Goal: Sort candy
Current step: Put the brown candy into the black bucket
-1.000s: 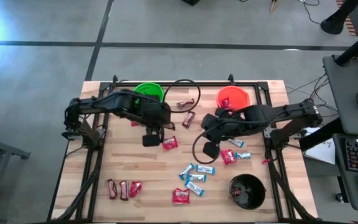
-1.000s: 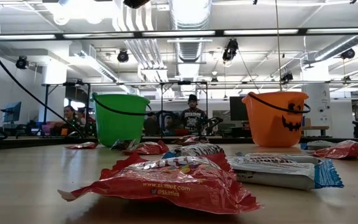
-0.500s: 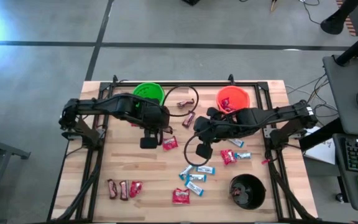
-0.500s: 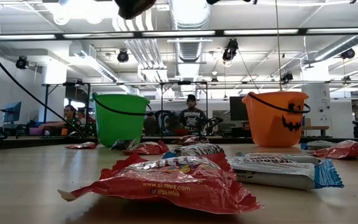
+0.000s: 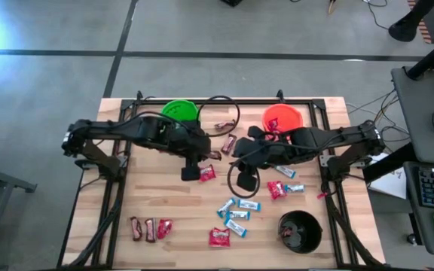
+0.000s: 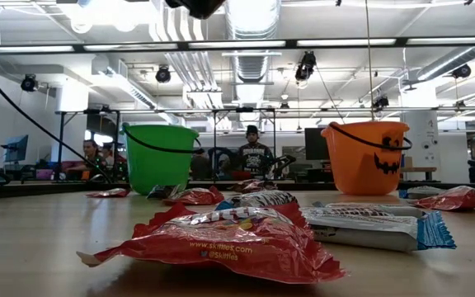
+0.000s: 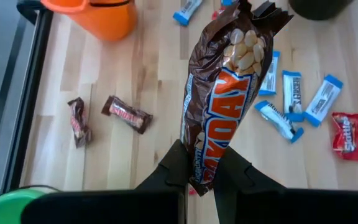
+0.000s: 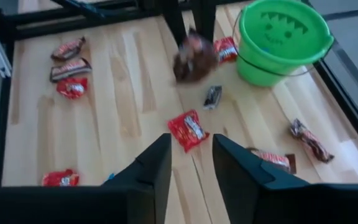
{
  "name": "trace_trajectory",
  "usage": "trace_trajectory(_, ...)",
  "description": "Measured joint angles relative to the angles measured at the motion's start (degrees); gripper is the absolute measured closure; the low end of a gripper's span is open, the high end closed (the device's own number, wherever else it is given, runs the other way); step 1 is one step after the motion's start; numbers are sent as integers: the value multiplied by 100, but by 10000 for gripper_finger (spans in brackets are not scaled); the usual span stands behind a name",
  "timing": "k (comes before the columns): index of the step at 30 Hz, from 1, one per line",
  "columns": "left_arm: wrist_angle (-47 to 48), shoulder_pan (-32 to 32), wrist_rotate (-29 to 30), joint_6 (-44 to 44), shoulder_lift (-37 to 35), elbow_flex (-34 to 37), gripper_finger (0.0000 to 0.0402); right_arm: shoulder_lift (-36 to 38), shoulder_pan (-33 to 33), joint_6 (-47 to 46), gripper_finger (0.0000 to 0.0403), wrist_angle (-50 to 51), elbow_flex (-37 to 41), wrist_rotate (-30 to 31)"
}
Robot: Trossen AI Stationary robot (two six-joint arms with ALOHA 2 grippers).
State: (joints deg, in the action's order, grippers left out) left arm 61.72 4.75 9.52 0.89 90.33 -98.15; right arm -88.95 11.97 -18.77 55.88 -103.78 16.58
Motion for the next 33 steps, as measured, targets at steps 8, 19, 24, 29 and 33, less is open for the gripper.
trace_trajectory(8, -342, 0, -2, 17, 116, 199, 390, 0, 0, -20, 270, -292, -1, -2)
trace_trajectory(19, -820, 0, -1, -98, 128, 184, 390, 0, 0, -170, 257, -440, -1, -2)
trace_trajectory(24, -969, 0, -2, -192, 133, 184, 390, -4, 1, -165, 255, -456, -1, 12)
trace_trajectory(29, -1021, 0, 0, -212, 142, 184, 390, -4, -4, -100, 255, -604, -1, 13)
trace_trajectory(33, -1033, 0, 0, -210, 144, 184, 390, -8, -63, -224, 255, -608, -1, 10)
